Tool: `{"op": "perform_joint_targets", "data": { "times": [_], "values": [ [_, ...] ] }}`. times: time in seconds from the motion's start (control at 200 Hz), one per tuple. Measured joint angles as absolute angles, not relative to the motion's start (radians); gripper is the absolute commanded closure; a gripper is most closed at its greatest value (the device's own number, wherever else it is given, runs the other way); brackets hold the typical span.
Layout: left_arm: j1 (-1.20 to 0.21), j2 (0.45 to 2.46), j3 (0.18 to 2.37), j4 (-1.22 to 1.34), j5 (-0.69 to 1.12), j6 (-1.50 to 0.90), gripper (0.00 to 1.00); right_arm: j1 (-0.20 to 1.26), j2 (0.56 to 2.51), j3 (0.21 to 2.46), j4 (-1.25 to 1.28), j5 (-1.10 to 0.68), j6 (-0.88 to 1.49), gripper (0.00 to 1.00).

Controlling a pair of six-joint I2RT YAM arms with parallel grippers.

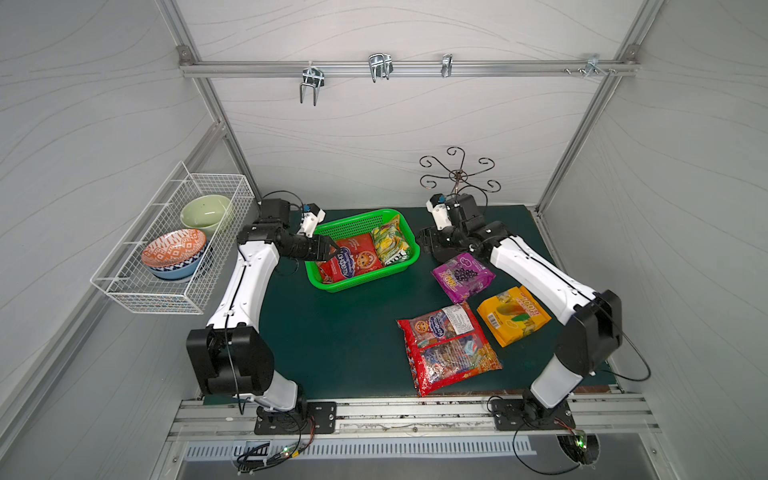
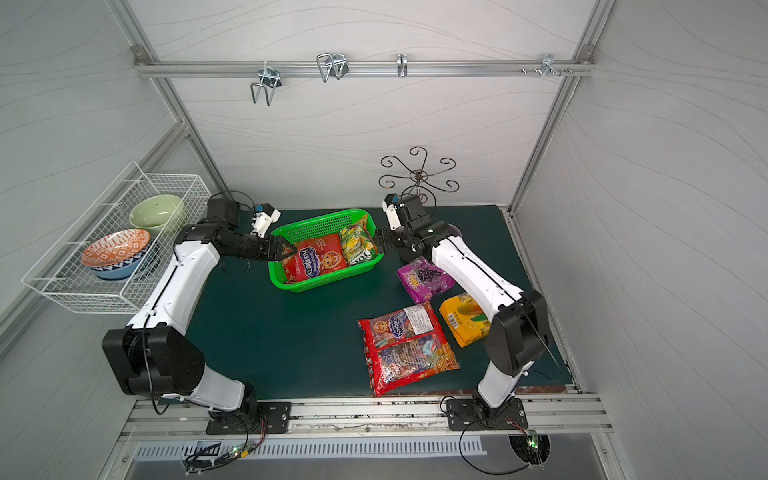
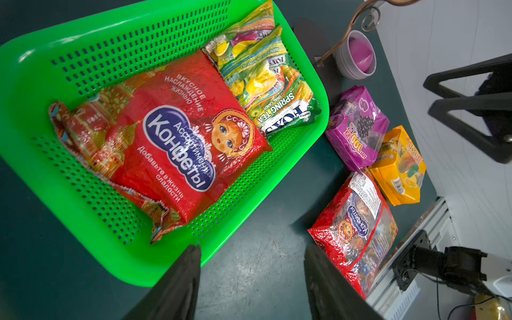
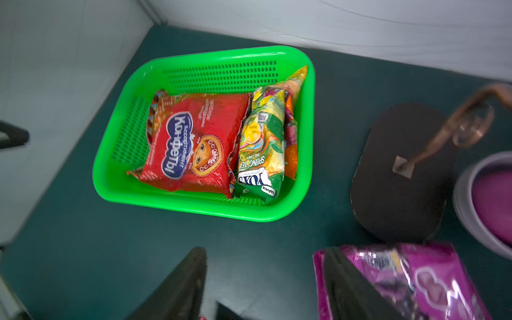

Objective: Put the candies in the basket
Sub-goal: Place the candy in the basket, then pick up the candy at the center of the board.

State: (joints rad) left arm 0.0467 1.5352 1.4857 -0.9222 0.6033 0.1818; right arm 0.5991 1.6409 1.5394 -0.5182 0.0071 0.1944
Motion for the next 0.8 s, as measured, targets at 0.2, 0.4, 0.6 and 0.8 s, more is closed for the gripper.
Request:
{"op": "perform_joint_targets", "data": {
  "times": [0.2,0.4,0.6,0.8],
  "values": [
    [-0.059,1.568,1.541,-0.947,0.601,0.191,0.38,0.566,1.462,1.386,-0.574,0.121,0.215,0.01],
    [-0.193,1.609,1.560,-0.938,0.592,0.103,0.39,0.394,1.402,1.316,-0.696,0.002,0.309,0.01],
    [-0.354,1.715,1.595,-0.888,0.556,-0.116,0.39,0.126,1.406,1.246,-0.728,-0.196,0.385,0.01],
    [-0.509,1.839,1.642,-0.786,0.515,-0.306,0.39,-0.015,1.483,1.205,-0.682,-0.296,0.343,0.28]
  ]
}}
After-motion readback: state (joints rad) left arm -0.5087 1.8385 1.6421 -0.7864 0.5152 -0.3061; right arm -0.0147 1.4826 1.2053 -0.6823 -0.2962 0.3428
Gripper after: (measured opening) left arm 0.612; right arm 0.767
